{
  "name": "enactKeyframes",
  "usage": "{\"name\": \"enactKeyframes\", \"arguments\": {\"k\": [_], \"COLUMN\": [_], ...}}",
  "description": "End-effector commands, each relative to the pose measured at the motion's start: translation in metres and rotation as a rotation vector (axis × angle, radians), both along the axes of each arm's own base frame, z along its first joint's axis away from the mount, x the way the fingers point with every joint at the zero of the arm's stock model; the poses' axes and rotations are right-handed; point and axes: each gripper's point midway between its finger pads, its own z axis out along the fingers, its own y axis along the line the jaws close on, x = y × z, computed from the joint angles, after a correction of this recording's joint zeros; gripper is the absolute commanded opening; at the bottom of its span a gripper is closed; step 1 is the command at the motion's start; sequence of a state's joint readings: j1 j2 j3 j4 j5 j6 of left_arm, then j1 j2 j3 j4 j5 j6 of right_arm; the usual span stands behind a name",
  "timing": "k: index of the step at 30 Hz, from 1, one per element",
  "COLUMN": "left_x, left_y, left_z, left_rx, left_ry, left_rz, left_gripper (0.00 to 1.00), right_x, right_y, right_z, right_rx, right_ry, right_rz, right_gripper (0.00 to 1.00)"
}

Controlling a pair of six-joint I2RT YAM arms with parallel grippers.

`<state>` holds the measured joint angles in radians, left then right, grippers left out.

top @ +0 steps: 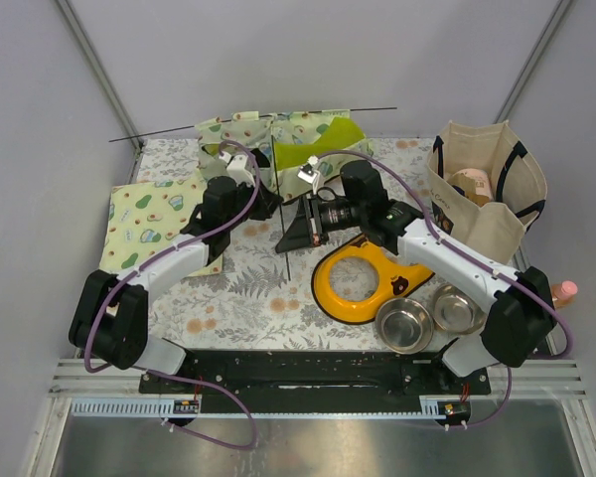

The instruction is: Set up the pet tent

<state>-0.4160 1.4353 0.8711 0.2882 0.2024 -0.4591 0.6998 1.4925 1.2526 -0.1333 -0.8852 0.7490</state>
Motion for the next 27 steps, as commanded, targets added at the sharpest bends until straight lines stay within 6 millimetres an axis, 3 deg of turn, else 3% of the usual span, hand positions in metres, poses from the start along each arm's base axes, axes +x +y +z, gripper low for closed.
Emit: {"name": "enactKeyframes", "arguments": {"k": [1,8,14,20,27], "left_x": [-0.006,-0.025,-0.035,-0.036,-0.039], "left_y": [-0.013,-0.012,-0.007,0.001,0.009], "left_z": [0.041,0.044,0.042,0.039,0.036], "left_rx": [-0.036,-0.028,0.011,0.051,0.076], "left_ry": [-0.093,-0.044,-0.03,-0.01,-0.001], "left_rz": [-0.092,-0.139,-0.148,-0.118,-0.094], "left_gripper": [0.0,0.0,0.0,0.0,0.0], "right_x": [0.049,0.093,0.136,0.154,0.176], "right_y": [0.006,0.025,0.027,0.024,0.007], "right_z": [0.037,0.057,0.05,0.054,0.065], "right_rx": [0.127,0.348,0.36,0.372,0.372], "right_ry": [-0.229,-0.204,-0.256,-0.276,-0.264], "right_rz": [-0.141,-0.32,-0.491,-0.568,-0.623], "right_gripper": [0.0,0.0,0.0,0.0,0.0]}}
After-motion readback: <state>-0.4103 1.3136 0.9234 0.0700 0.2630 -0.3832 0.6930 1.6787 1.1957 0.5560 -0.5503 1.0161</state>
